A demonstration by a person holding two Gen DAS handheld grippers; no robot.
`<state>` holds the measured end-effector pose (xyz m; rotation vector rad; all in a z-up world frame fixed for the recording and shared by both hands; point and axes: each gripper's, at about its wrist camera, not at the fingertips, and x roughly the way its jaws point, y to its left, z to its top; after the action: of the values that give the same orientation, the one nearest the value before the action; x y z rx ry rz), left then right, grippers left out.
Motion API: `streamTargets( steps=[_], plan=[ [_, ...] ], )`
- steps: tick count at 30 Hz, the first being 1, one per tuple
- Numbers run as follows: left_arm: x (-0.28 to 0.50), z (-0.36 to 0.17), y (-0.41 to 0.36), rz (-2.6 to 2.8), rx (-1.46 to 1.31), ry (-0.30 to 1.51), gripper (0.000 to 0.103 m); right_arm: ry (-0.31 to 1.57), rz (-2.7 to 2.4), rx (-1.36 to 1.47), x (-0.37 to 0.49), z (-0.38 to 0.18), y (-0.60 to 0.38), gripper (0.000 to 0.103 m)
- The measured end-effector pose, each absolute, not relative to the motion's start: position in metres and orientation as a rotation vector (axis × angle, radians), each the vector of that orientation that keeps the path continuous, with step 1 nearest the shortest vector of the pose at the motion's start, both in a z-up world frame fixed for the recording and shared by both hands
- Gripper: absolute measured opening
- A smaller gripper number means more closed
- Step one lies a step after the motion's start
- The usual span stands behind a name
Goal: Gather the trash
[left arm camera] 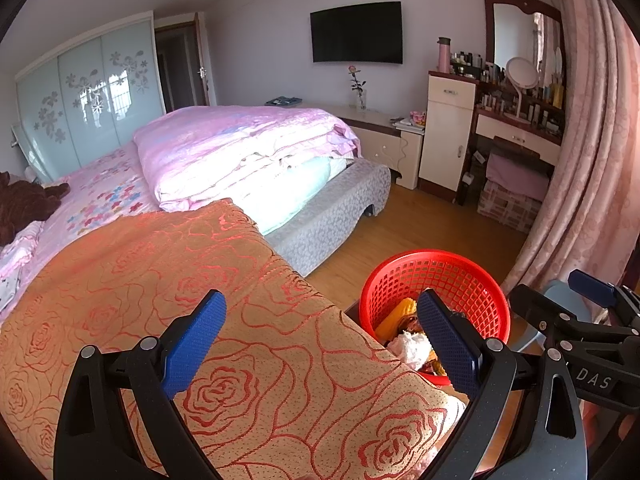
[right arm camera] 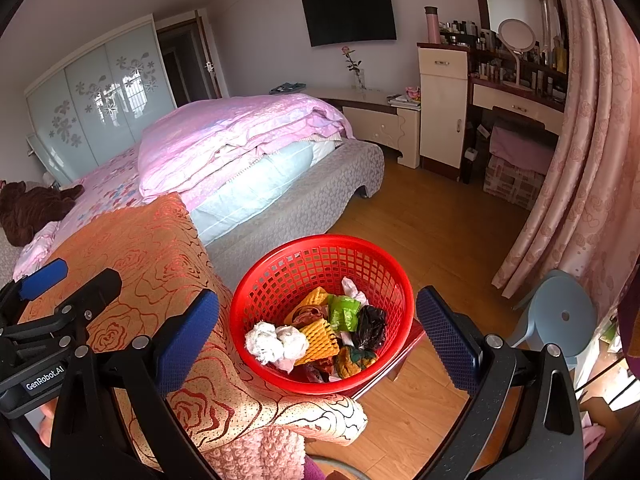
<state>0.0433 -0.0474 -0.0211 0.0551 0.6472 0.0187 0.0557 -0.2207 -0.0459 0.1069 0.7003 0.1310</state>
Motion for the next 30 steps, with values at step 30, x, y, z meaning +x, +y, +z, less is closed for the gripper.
streamTargets(
  steps=[30],
  plan=[
    [0.038, -0.031, -0.046, -0.044, 0.031, 0.641, 0.093, 0.714, 0.123, 0.109, 0.047, -0.055, -0.219, 0.096]
  ],
)
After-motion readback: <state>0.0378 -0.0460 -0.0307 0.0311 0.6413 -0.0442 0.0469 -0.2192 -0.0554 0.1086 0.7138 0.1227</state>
